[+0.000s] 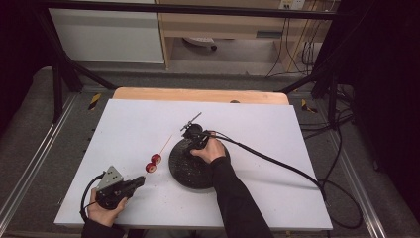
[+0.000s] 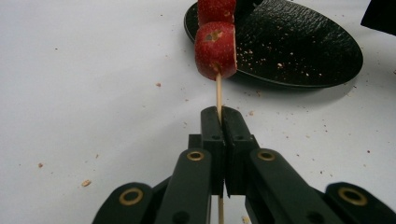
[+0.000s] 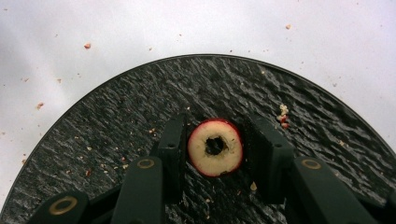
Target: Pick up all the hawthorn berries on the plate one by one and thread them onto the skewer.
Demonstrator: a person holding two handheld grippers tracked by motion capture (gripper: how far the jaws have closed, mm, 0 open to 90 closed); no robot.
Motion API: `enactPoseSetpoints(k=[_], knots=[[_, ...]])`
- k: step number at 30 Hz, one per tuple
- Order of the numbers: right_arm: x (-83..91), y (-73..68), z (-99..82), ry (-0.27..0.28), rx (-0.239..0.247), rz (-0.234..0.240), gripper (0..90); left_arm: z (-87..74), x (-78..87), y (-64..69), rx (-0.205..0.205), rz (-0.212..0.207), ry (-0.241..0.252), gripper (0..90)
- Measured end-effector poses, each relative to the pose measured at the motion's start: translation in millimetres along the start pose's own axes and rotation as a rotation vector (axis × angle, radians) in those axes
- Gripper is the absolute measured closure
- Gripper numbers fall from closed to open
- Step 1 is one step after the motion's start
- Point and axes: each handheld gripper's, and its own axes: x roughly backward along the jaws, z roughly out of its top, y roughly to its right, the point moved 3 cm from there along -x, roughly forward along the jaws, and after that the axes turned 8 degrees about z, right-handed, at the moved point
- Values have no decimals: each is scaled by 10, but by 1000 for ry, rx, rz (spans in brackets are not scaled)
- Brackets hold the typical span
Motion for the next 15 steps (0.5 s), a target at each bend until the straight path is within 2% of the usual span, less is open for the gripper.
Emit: enactPoseSetpoints(k=[4, 5, 6, 7, 10, 11, 14, 15], knots=[[16, -2, 1, -2, -36, -2, 623, -1, 0, 0, 0, 0, 1, 883], [38, -11, 7, 9, -62, 9, 624, 0, 1, 1, 0, 1, 2, 883], [38, -11, 7, 9, -62, 9, 624, 0, 1, 1, 0, 1, 2, 883], [77, -25, 18, 23, -95, 14, 624, 1, 3, 3, 0, 1, 5, 883], [135, -32, 30, 48, -115, 22, 624, 2, 5, 5, 1, 2, 7, 883], [205, -52, 43, 75, -143, 26, 625, 3, 5, 8, 2, 2, 8, 883], [275, -74, 45, 107, -158, 31, 625, 7, 8, 14, 2, 3, 13, 883], [347, -96, 39, 146, -174, 42, 626, 11, 9, 21, 3, 4, 20, 883]])
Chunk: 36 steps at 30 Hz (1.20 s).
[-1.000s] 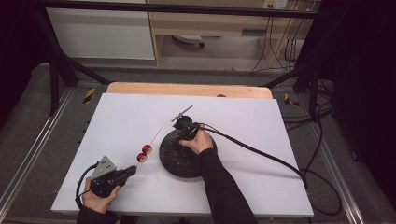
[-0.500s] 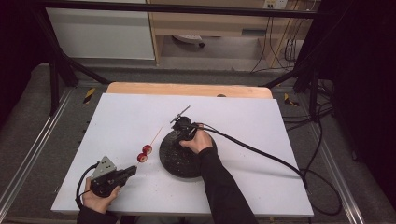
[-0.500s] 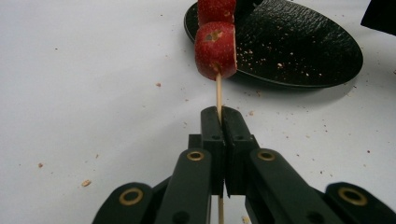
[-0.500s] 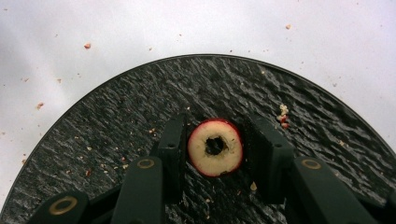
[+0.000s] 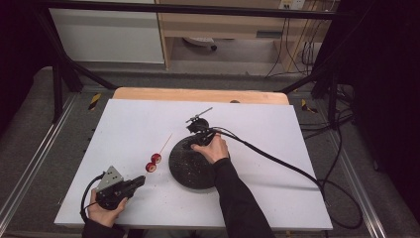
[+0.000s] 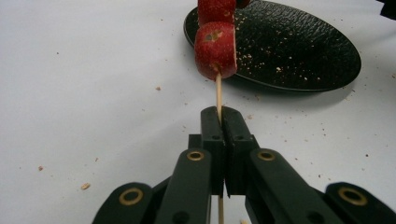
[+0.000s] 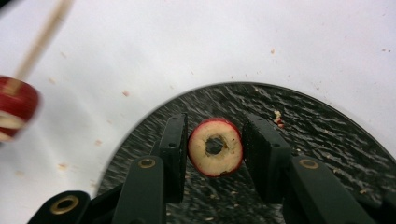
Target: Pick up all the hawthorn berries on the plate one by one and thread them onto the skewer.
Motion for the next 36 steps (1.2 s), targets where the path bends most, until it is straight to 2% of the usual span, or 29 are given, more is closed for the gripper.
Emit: enactPoseSetpoints(k=[1, 2, 3, 4, 5, 6, 7, 8, 9, 10, 11, 12, 13, 14, 15, 17, 18, 19, 20, 21, 22, 23, 24, 25, 28, 29, 32, 35, 36], knots=[[0, 0, 0, 0, 0, 0, 626, 0, 0, 0, 0, 0, 0, 883], [78, -16, -12, 44, -36, 24, 626, 3, 2, 9, -3, 2, 5, 883], [78, -16, -12, 44, -36, 24, 626, 3, 2, 9, -3, 2, 5, 883], [153, -16, -41, 92, -67, 40, 626, 7, 2, 19, -4, 4, 8, 883], [153, -16, -41, 92, -67, 40, 626, 7, 2, 19, -4, 4, 8, 883], [224, -18, -86, 138, -97, 64, 626, 15, 3, 31, -3, 5, 18, 883], [224, -18, -86, 138, -97, 64, 626, 15, 3, 31, -3, 5, 18, 883], [292, -15, -142, 184, -122, 81, 627, 20, 2, 42, -3, 7, 23, 883], [292, -15, -142, 184, -122, 81, 627, 20, 2, 42, -3, 7, 23, 883], [354, -14, -205, 233, -142, 99, 627, 23, -4, 57, -5, 5, 23, 883], [354, -14, -205, 233, -142, 99, 627, 23, -4, 57, -5, 5, 23, 883], [405, -14, -271, 279, -174, 119, 627, 25, -10, 73, -7, 6, 27, 883], [405, -14, -271, 279, -174, 119, 627, 25, -10, 73, -7, 6, 27, 883], [442, -12, -340, 330, -200, 141, 626, 30, -13, 89, -11, 7, 31, 883], [442, -12, -340, 330, -200, 141, 626, 30, -13, 89, -11, 7, 31, 883], [467, -12, -411, 383, -230, 165, 627, 35, -17, 108, -15, 6, 33, 883], [481, -6, -490, 442, -260, 186, 627, 39, -21, 130, -15, 5, 38, 883], [481, -6, -490, 442, -260, 186, 627, 39, -21, 130, -15, 5, 38, 883], [485, 0, -547, 480, -281, 197, 627, 44, -30, 156, -17, 3, 41, 883], [485, 0, -547, 480, -281, 197, 627, 44, -30, 156, -17, 3, 41, 883], [489, 7, -607, 520, -304, 212, 627, 47, -35, 169, -20, 1, 41, 883], [489, 7, -607, 520, -304, 212, 627, 50, -41, 183, -23, -1, 42, 883], [498, 3, -660, 572, -328, 228, 627, 55, -54, 213, -24, -4, 44, 883], [498, 3, -660, 572, -328, 228, 627, 55, -54, 213, -24, -4, 44, 883], [514, -6, -749, 645, -353, 239, 627, 74, -85, 274, -31, -6, 50, 883], [514, -6, -749, 645, -353, 239, 627, 74, -85, 274, -31, -6, 50, 883], [523, 2, -826, 710, -370, 251, 628, 72, -114, 336, -39, -9, 47, 883], [525, 6, -854, 730, -379, 255, 627, 67, -121, 357, -42, -12, 45, 883], [531, 4, -879, 756, -390, 260, 628, 64, -124, 375, -39, -12, 46, 883]])
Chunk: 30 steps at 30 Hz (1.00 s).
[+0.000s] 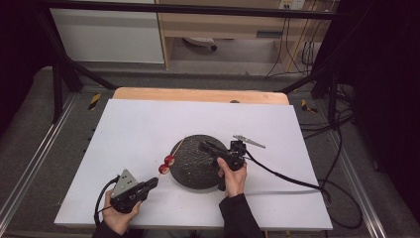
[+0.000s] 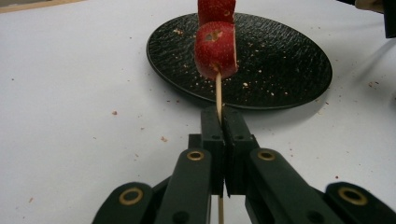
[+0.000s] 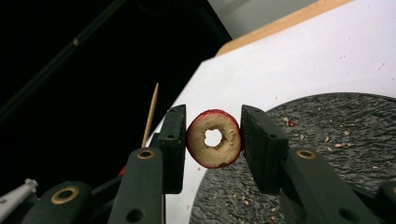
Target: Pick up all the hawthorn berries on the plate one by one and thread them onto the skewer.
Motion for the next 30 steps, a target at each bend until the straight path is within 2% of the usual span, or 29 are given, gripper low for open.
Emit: enactPoseSetpoints(k=[5, 6, 17, 20, 28, 30], knots=[[26, -1, -19, 54, -28, 15, 628, -5, -3, 34, -3, -3, 2, 883], [31, 2, -23, 81, -36, 20, 628, -5, -8, 52, -2, -3, 6, 883], [29, -12, -11, 160, -64, 39, 628, -4, -27, 122, 3, -4, 23, 883], [41, -29, 34, 200, -70, 44, 628, 0, -30, 143, 7, -6, 32, 883], [59, -46, 134, 248, -86, 62, 628, 27, -52, 189, 27, -11, 45, 883], [61, -44, 161, 255, -86, 65, 629, 47, -64, 217, 21, -12, 48, 883]])
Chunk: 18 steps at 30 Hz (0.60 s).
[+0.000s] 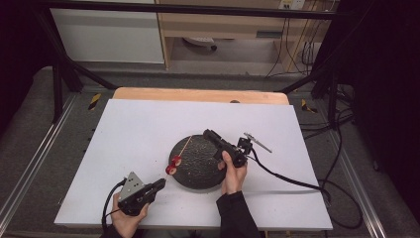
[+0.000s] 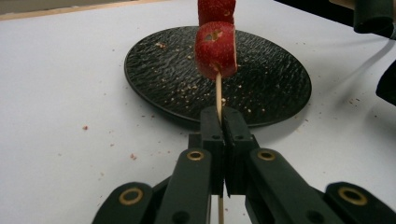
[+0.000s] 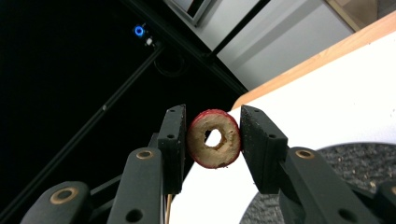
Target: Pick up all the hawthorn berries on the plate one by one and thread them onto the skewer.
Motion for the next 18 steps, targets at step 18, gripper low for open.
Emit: enactPoseSetpoints(k=[18], knots=[[-14, -39, 241, 88, -17, 43, 629, 187, -199, 240, 10, -22, 33, 883]])
